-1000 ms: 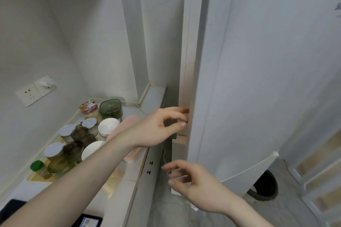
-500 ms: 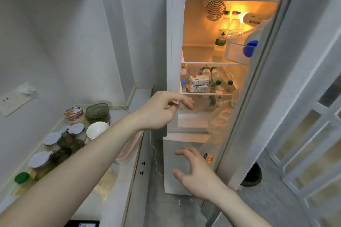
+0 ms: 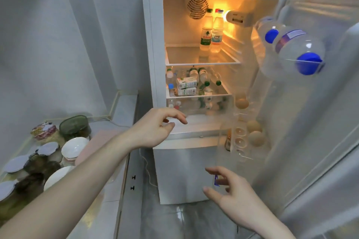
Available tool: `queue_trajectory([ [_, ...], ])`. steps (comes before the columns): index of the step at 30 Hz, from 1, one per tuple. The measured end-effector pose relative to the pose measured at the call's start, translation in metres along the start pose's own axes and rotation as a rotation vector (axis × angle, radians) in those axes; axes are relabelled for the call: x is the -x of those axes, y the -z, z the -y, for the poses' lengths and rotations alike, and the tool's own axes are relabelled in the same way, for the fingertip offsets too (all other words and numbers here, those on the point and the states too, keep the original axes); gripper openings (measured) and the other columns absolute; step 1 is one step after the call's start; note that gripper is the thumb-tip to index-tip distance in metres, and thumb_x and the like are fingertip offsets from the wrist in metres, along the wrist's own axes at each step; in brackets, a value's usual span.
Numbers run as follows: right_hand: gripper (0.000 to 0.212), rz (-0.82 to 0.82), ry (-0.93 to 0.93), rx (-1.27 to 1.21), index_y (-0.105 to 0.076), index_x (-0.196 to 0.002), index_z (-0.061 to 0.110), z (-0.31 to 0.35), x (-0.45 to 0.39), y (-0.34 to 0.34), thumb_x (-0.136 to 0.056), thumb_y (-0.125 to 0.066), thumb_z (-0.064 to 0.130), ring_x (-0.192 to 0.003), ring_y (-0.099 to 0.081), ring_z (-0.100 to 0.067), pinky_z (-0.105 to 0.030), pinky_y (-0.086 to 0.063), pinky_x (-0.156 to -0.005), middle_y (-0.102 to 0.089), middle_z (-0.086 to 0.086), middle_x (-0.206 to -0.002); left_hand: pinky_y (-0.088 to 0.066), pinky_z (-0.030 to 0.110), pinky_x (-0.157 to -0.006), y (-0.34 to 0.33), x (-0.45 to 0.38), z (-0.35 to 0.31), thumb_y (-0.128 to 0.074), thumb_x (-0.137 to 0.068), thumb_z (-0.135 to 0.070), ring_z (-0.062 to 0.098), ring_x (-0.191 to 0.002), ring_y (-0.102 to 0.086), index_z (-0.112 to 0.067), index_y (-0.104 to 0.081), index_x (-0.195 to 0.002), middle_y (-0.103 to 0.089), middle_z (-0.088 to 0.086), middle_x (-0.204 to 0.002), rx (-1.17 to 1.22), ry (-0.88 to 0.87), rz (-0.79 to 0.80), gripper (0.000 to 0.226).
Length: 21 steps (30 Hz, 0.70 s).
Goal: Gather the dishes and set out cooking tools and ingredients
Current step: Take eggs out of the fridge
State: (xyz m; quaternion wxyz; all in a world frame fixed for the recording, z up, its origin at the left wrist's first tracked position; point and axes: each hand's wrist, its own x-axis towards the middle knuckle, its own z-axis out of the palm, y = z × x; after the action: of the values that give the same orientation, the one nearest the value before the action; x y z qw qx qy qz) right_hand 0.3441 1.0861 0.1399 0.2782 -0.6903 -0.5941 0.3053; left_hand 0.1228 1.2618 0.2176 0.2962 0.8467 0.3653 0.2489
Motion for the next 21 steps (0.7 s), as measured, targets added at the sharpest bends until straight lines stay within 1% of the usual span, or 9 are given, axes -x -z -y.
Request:
queue_trajectory([
  [2, 0.032, -0.090, 0.042, -0.093, -0.068, -0.108, 0.044, 0.017, 0.001, 0.019, -0.077, -0.076, 0.046, -0.094, -0.066, 0.003, -0.031, -0.056, -0.089, -0.069, 0.029, -0.107, -0.045, 0.029, -0.106, -0.005, -0.012, -0.002, -0.049, -0.095, -0.003, -0.004, -0.129, -0.049, -0.040, -0.071, -0.105, -0.064, -0.024, -0.126, -0.014, -0.027, 0.023, 0.043],
  [4, 0.024, -0.205, 0.088, -0.138, -0.070, -0.104, 0.041, 0.030, -0.003, 0.039, -0.083, -0.077, 0.031, -0.090, -0.068, 0.000, -0.027, -0.057, -0.082, -0.069, 0.029, -0.102, -0.045, 0.027, -0.106, -0.010, -0.024, -0.006, -0.048, -0.095, -0.004, -0.005, -0.129, -0.048, -0.040, -0.070, -0.105, -0.062, -0.025, -0.128, -0.022, -0.051, 0.044, 0.043],
  [7, 0.023, -0.338, 0.142, -0.126, -0.071, -0.100, 0.039, 0.039, -0.013, 0.065, -0.085, -0.077, 0.023, -0.092, -0.068, 0.001, -0.019, -0.054, -0.078, -0.069, 0.030, -0.097, -0.046, 0.025, -0.103, -0.019, -0.045, -0.015, -0.049, -0.095, -0.004, -0.004, -0.125, -0.051, -0.038, -0.071, -0.105, -0.062, -0.024, -0.127, -0.012, -0.079, 0.071, 0.042],
  [9, 0.024, -0.371, 0.144, -0.122, -0.071, -0.101, 0.038, 0.038, -0.021, 0.076, -0.085, -0.078, 0.022, -0.094, -0.068, 0.001, -0.019, -0.054, -0.081, -0.070, 0.027, -0.098, -0.048, 0.026, -0.100, -0.026, -0.061, -0.021, -0.050, -0.094, -0.004, -0.004, -0.121, -0.053, -0.036, -0.071, -0.105, -0.063, -0.023, -0.125, -0.012, -0.102, 0.080, 0.040],
  [11, 0.026, -0.422, 0.155, -0.046, -0.070, -0.106, 0.037, 0.032, -0.031, 0.089, -0.085, -0.077, 0.026, -0.099, -0.065, 0.002, -0.019, -0.051, -0.087, -0.070, 0.023, -0.102, -0.051, 0.031, -0.099, -0.035, -0.086, -0.026, -0.052, -0.091, -0.004, -0.003, -0.119, -0.055, -0.037, -0.071, -0.103, -0.065, -0.021, -0.124, -0.012, -0.127, 0.096, 0.040],
  [13, 0.030, -0.431, 0.158, 0.069, -0.067, -0.113, 0.037, 0.027, -0.041, 0.101, -0.084, -0.076, 0.031, -0.103, -0.060, 0.003, -0.019, -0.047, -0.090, -0.065, 0.024, -0.112, -0.052, 0.037, -0.097, -0.043, -0.109, -0.030, -0.054, -0.087, -0.007, 0.003, -0.118, -0.057, -0.036, -0.071, -0.104, -0.067, -0.017, -0.121, -0.030, -0.140, 0.106, 0.038],
  [15, 0.037, -0.404, 0.102, 0.149, -0.064, -0.121, 0.036, 0.021, -0.051, 0.113, -0.085, -0.074, 0.036, -0.112, -0.053, 0.004, -0.019, -0.040, -0.094, -0.059, 0.023, -0.123, -0.052, 0.037, -0.096, -0.052, -0.134, -0.036, -0.056, -0.087, -0.010, 0.007, -0.114, -0.059, -0.033, -0.071, -0.108, -0.067, -0.014, -0.118, -0.061, -0.155, 0.118, 0.035],
  [17, 0.043, -0.389, 0.037, 0.198, -0.062, -0.127, 0.035, 0.014, -0.060, 0.124, -0.086, -0.073, 0.038, -0.121, -0.051, -0.002, -0.020, -0.035, -0.096, -0.056, 0.018, -0.131, -0.051, 0.034, -0.095, -0.062, -0.159, -0.044, -0.059, -0.089, -0.009, 0.010, -0.112, -0.059, -0.028, -0.070, -0.113, -0.067, -0.008, -0.117, -0.100, -0.174, 0.131, 0.033],
  [21, 0.050, -0.372, -0.028, 0.241, -0.059, -0.133, 0.030, 0.012, -0.081, 0.142, -0.085, -0.072, 0.040, -0.130, -0.051, -0.014, -0.026, -0.039, -0.101, -0.055, 0.010, -0.139, -0.049, 0.037, -0.097, -0.083, -0.207, -0.054, -0.059, -0.087, -0.012, 0.016, -0.113, -0.059, -0.025, -0.065, -0.124, -0.064, -0.003, -0.125, -0.196, -0.205, 0.171, 0.039],
])
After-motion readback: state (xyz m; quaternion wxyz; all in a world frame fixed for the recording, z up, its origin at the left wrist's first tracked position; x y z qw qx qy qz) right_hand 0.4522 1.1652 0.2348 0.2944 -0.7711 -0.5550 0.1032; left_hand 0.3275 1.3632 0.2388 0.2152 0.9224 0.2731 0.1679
